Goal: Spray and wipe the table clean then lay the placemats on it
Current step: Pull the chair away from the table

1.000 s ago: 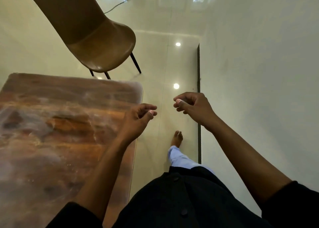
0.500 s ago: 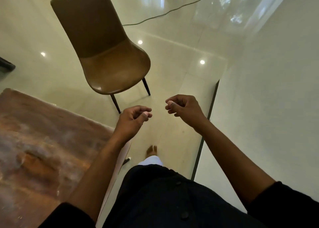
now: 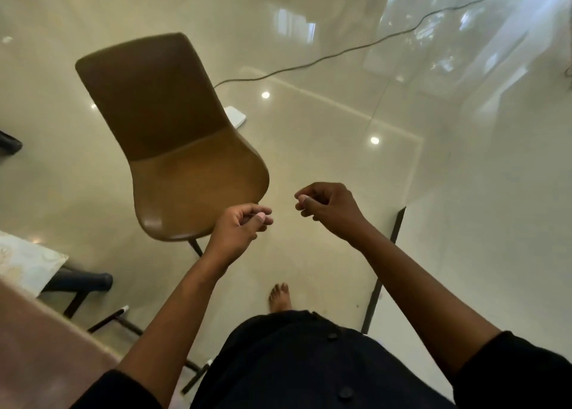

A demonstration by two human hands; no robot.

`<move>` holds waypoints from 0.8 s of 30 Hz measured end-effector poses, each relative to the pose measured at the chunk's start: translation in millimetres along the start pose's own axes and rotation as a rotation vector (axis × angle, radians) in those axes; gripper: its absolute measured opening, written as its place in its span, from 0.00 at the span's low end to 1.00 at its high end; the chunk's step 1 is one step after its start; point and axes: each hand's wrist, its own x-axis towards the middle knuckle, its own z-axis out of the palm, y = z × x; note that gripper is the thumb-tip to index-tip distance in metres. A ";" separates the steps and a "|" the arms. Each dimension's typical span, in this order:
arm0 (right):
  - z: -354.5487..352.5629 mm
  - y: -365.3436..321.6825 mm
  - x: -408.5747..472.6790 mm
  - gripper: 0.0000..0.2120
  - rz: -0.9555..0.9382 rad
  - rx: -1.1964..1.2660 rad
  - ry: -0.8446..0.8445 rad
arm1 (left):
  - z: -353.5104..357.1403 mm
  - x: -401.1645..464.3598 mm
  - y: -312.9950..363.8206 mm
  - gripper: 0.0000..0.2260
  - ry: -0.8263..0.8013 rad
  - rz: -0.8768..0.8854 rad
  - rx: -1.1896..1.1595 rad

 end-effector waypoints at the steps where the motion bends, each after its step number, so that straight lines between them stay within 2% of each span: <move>1: -6.8 -1.6 20.6 0.06 0.004 0.009 -0.001 | 0.2 19.2 8.4 0.10 0.003 -0.009 0.000; 7: -40.2 -9.0 123.1 0.05 0.004 0.045 -0.054 | 0.4 102.4 47.1 0.10 0.074 -0.085 -0.041; 15: -78.4 -30.8 287.4 0.05 -0.124 -0.029 -0.276 | 13.9 214.6 89.2 0.10 0.292 -0.140 -0.158; 19: -99.0 -52.7 357.2 0.05 -0.158 -0.067 -0.417 | 20.0 258.1 113.0 0.09 0.442 -0.225 -0.319; 24: -101.9 -87.2 450.4 0.05 -0.297 -0.169 -0.541 | 24.3 307.7 131.5 0.10 0.593 -0.315 -0.528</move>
